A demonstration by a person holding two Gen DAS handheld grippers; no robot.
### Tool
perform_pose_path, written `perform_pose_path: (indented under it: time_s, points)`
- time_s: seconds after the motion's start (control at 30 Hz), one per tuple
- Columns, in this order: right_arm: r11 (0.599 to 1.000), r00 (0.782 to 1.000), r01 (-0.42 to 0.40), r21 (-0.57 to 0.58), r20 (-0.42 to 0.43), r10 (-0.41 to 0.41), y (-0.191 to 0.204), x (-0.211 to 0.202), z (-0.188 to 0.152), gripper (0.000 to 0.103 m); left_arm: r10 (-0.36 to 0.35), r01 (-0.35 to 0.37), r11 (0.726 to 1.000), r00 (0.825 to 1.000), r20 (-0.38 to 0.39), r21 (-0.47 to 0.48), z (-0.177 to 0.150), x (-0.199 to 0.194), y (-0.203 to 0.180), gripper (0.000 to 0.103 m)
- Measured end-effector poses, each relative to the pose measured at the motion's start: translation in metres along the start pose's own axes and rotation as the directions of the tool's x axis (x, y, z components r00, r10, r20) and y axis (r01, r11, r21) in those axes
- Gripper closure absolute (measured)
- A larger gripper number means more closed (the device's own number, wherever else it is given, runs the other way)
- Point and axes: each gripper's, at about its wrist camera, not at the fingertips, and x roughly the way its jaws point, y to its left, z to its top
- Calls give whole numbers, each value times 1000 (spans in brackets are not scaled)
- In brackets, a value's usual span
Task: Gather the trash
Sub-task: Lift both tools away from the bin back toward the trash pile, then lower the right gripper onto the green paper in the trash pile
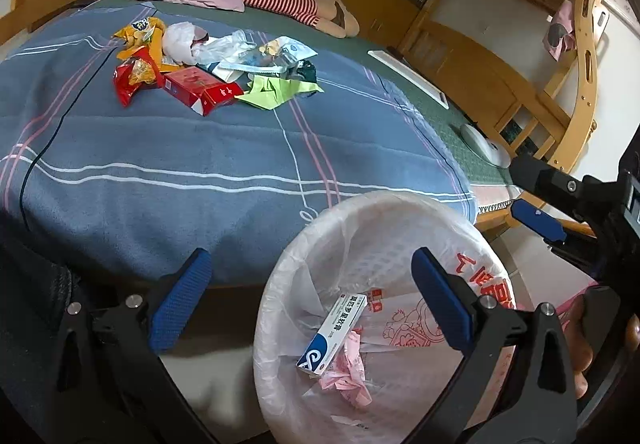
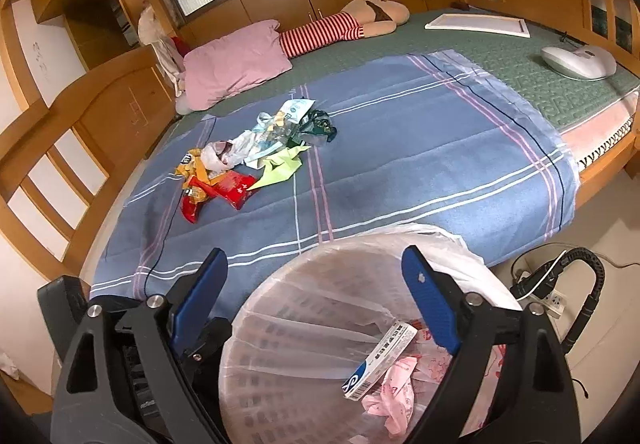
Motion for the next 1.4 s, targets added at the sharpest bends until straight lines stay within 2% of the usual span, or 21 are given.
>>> perform_pose_path:
  time_s: [0.1, 0.17, 0.23, 0.27, 0.3, 0.37, 0.43, 0.63, 0.9, 1.1, 1.13, 1.17, 1.23, 1.27, 1.3, 1.33, 1.4]
  points:
    - [999, 999, 42, -17, 17, -42, 2, 0, 0, 8, 3, -3, 1000, 1000, -5, -10, 0, 2, 1, 4]
    - [989, 989, 138, -43, 56, -136, 5, -3, 1, 7, 4, -4, 1000, 1000, -3, -9, 0, 2, 1, 4]
    - [967, 961, 250, -59, 140, -240, 8, -9, 0, 7, 3, -3, 1000, 1000, 1, -6, 0, 2, 0, 4]
    - [953, 938, 300, -46, 197, -285, 9, -15, -1, 6, 2, -2, 1000, 1000, 2, -5, 0, 2, 0, 4]
    - [946, 918, 324, -23, 248, -309, 9, -21, -3, 4, 3, -3, 1000, 1000, -1, -4, 0, 3, 0, 4]
    - [947, 897, 321, 23, 312, -312, 7, -30, -6, 3, 5, -5, 1000, 1000, -9, -4, 0, 5, 1, 4]
    - [957, 904, 287, 52, 316, -288, 2, -32, -5, 3, 6, -6, 1000, 1000, -13, -5, 0, 6, 1, 3]
    - [967, 948, 250, 44, 194, -254, -7, -17, 2, 3, 6, -7, 1000, 1000, -16, -7, 0, 7, 1, 3]
    - [977, 967, 209, 46, 142, -213, -3, -14, -1, 3, 7, -7, 1000, 1000, -13, -6, -1, 7, 1, 3]
    - [977, 969, 208, 35, 127, -211, 0, -12, 0, 3, -7, 7, 999, 1000, 0, -35, 4, 2, 5, 3]
    - [977, 969, 211, 26, 128, -213, 1, -11, 2, 3, 4, -3, 999, 1000, 12, -41, 12, -1, 9, 3]
    - [976, 968, 216, 19, 129, -217, 1, -10, 4, 3, 46, -45, 998, 998, 44, -37, 24, -8, 14, 3]
    - [973, 964, 230, 9, 137, -229, 3, -7, 11, 3, 156, -153, 988, 979, 131, -36, 48, -21, 25, 3]
    - [972, 963, 234, 8, 136, -233, 4, -4, 14, 3, 220, -216, 975, 960, 175, -45, 61, -27, 33, 3]
    - [972, 964, 234, 6, 132, -233, 5, -1, 18, 3, 310, -302, 951, 929, 203, -69, 79, -30, 46, 3]
    - [973, 966, 229, 1, 122, -228, 9, 5, 25, 3, 396, -383, 918, 899, 187, -105, 99, -28, 62, 4]
    - [976, 970, 217, -9, 114, -215, 16, 15, 34, 3, 484, -459, 868, 868, 112, -192, 131, -17, 96, 4]
